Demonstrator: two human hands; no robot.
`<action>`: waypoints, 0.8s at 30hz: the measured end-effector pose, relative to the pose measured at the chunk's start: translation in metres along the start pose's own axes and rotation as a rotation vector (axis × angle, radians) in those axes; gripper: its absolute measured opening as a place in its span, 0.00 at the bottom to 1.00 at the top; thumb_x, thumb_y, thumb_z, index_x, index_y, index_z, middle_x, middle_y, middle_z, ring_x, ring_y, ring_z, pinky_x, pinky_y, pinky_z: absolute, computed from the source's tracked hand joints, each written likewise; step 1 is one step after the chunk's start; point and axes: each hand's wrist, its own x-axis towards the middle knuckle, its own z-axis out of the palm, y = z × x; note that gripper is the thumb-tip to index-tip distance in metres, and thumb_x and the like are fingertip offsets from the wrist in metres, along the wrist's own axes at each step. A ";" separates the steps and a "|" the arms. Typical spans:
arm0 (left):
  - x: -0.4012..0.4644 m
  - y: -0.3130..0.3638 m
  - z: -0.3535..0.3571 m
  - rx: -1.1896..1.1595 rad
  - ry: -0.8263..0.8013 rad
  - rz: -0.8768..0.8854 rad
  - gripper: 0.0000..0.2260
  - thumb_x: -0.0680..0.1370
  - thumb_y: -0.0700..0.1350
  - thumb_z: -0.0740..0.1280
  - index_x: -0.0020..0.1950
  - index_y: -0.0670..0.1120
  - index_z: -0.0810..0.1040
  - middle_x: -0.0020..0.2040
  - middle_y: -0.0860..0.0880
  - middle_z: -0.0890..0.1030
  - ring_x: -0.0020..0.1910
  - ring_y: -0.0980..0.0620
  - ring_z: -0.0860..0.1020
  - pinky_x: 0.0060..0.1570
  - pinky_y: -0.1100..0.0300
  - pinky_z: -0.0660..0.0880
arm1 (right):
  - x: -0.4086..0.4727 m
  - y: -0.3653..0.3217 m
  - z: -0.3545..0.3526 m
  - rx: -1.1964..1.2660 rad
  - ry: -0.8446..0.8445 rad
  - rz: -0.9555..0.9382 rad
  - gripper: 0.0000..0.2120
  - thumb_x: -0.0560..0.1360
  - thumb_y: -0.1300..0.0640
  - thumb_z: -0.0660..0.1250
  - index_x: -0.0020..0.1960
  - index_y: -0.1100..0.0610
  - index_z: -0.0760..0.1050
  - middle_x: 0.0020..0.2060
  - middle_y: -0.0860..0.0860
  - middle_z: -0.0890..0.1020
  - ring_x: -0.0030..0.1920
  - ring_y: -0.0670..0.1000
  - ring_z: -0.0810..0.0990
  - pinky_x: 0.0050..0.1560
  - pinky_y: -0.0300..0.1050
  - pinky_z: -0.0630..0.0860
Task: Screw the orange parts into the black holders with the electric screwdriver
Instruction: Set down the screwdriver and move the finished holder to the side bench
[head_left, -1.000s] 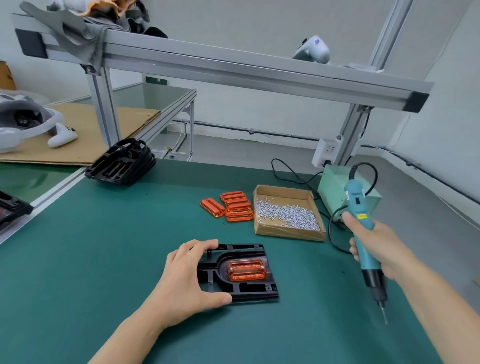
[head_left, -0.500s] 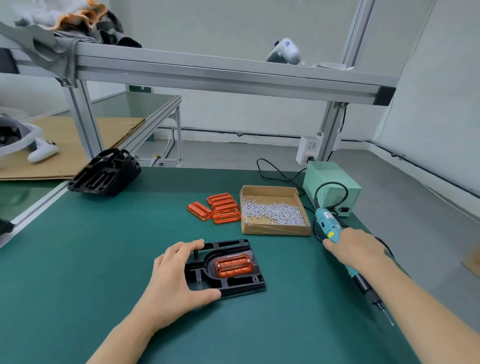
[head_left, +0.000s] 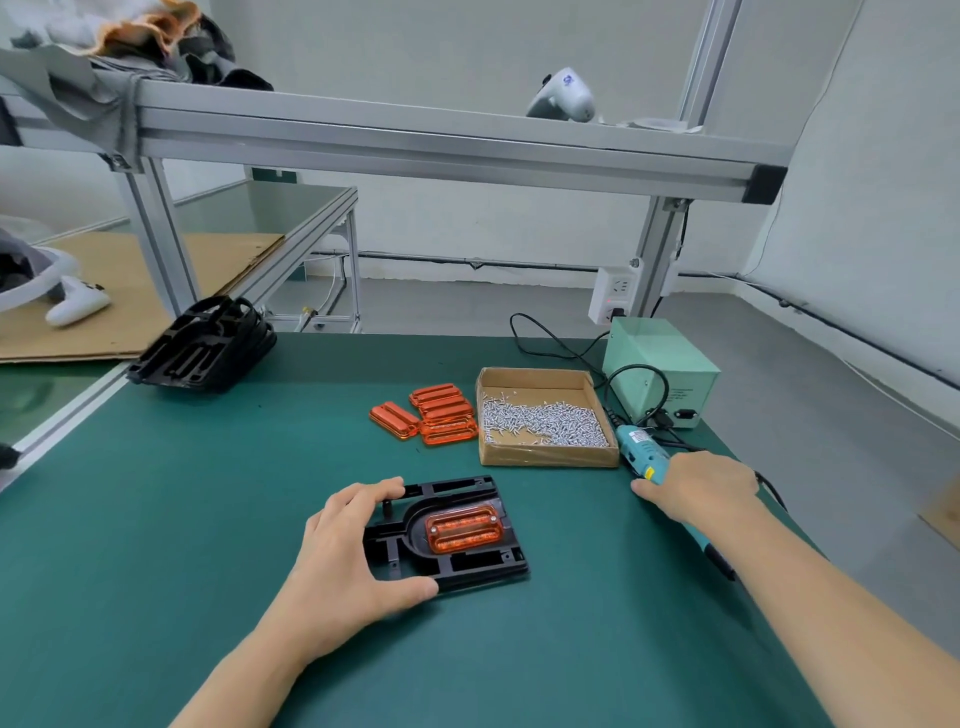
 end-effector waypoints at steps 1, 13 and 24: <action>0.000 0.000 0.000 0.002 0.001 0.002 0.37 0.58 0.60 0.76 0.63 0.68 0.63 0.65 0.68 0.63 0.64 0.58 0.60 0.61 0.60 0.62 | 0.000 0.001 0.000 -0.004 0.005 0.002 0.26 0.74 0.28 0.54 0.49 0.52 0.70 0.38 0.47 0.73 0.43 0.49 0.76 0.38 0.39 0.72; -0.001 -0.002 0.000 0.010 0.002 0.007 0.38 0.57 0.62 0.75 0.65 0.66 0.64 0.65 0.69 0.63 0.64 0.57 0.61 0.61 0.60 0.62 | -0.001 0.000 -0.003 0.022 -0.033 -0.012 0.28 0.72 0.26 0.53 0.48 0.52 0.70 0.42 0.47 0.76 0.44 0.50 0.77 0.38 0.40 0.71; -0.002 -0.001 0.000 0.019 0.000 -0.001 0.41 0.57 0.63 0.74 0.66 0.66 0.62 0.66 0.67 0.63 0.65 0.57 0.58 0.63 0.58 0.62 | -0.008 0.009 -0.011 0.130 -0.026 -0.045 0.24 0.74 0.30 0.58 0.48 0.52 0.70 0.42 0.47 0.77 0.44 0.49 0.78 0.38 0.41 0.72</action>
